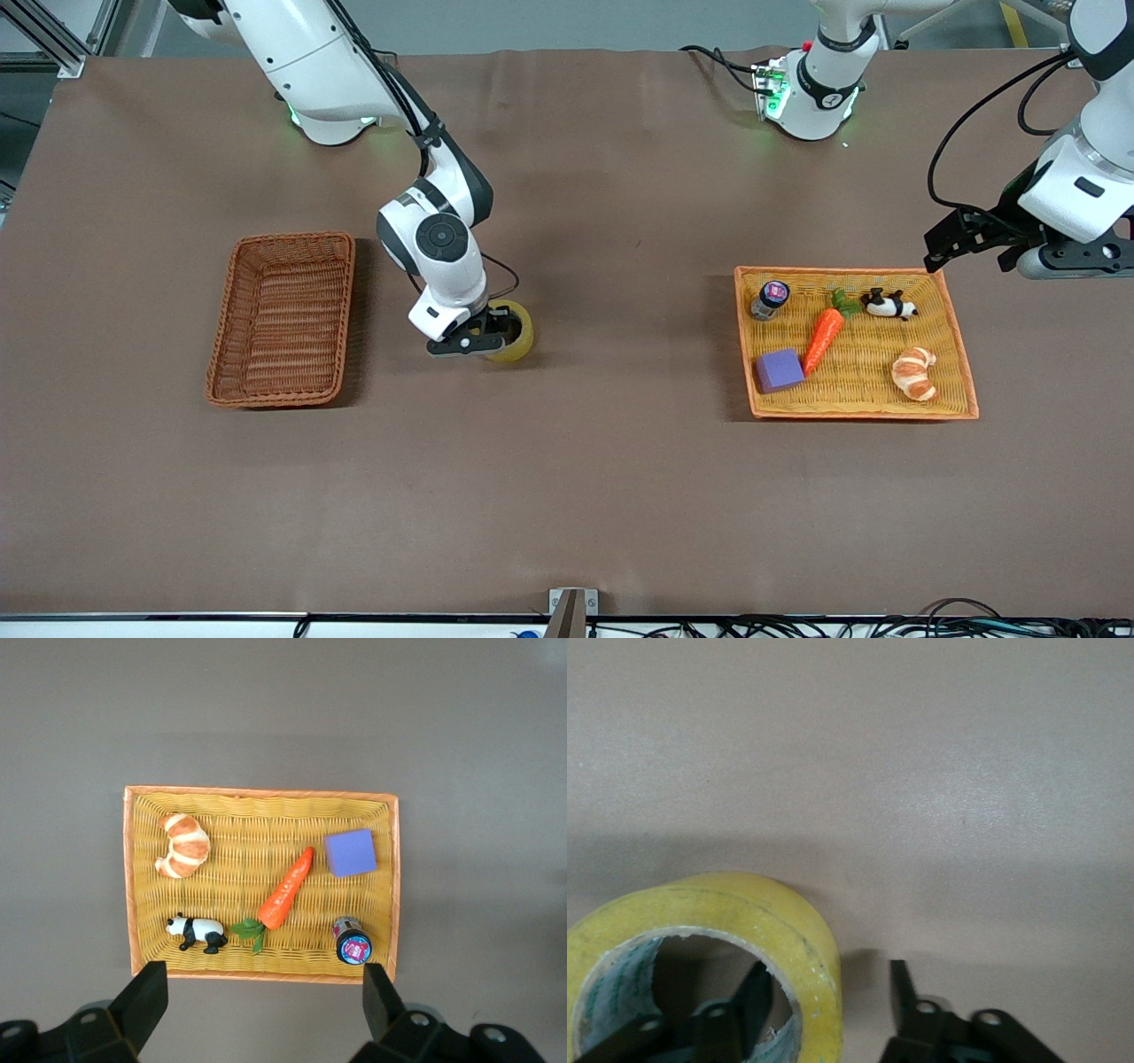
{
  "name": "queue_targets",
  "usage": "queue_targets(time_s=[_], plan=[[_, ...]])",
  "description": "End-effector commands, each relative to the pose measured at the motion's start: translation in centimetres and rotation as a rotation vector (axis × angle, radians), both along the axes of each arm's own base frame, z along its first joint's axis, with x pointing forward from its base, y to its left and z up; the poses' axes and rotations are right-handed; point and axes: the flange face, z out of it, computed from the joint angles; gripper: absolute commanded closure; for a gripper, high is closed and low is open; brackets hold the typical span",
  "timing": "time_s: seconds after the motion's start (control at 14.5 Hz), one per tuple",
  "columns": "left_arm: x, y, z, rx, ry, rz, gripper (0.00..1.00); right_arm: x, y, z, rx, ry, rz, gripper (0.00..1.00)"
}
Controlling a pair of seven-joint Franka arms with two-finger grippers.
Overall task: Move tape to another basket
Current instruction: 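Carry the tape with the right gripper over the brown basket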
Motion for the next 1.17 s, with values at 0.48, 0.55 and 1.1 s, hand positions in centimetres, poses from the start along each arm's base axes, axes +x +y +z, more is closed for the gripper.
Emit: queue_targets(time_s=[0.48, 0.55, 1.1], plan=[[0.5, 0.5, -0.6, -0.014, 0.021, -0.019, 0.00, 3.3, -4.0, 6.3, -0.040, 0.008, -0.117, 1.00], [0.7, 0.5, -0.9, -0.015, 0.027, -0.020, 0.00, 4.4, -5.7, 8.9, -0.039, -0.002, -0.153, 1.00], [1.2, 0.6, 0.7, -0.006, 0.024, -0.005, 0.00, 6.3, -24.8, 20.6, -0.084, 0.020, -0.190, 1.00]])
